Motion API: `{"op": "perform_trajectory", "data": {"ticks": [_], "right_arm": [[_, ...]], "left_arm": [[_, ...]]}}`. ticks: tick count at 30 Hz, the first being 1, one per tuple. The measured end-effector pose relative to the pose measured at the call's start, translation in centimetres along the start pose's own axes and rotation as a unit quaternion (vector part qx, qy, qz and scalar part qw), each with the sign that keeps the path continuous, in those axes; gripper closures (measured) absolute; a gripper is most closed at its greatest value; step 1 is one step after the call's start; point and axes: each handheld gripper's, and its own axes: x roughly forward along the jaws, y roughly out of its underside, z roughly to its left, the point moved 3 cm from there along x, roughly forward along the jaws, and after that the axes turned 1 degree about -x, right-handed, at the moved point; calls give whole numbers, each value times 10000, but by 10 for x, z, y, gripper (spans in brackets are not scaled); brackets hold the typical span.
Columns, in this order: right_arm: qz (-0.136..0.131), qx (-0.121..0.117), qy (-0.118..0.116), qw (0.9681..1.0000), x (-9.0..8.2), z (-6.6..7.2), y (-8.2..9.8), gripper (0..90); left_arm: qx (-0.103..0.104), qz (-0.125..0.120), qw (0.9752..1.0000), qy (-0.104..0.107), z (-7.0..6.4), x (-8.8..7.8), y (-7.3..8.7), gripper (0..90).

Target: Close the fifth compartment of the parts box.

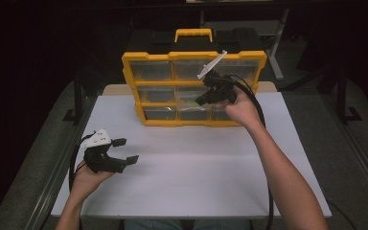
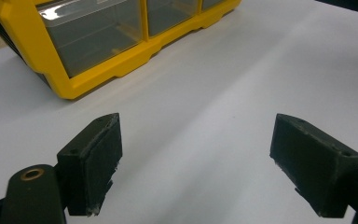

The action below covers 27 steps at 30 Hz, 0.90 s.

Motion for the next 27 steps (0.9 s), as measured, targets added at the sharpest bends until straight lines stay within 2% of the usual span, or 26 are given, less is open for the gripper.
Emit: {"op": "perform_trajectory", "data": {"ticks": [27], "right_arm": [[24,34,283,9996,7,-9,-5,887]], "left_arm": [[3,19,10000,-13,1,-1,0,163]]}}
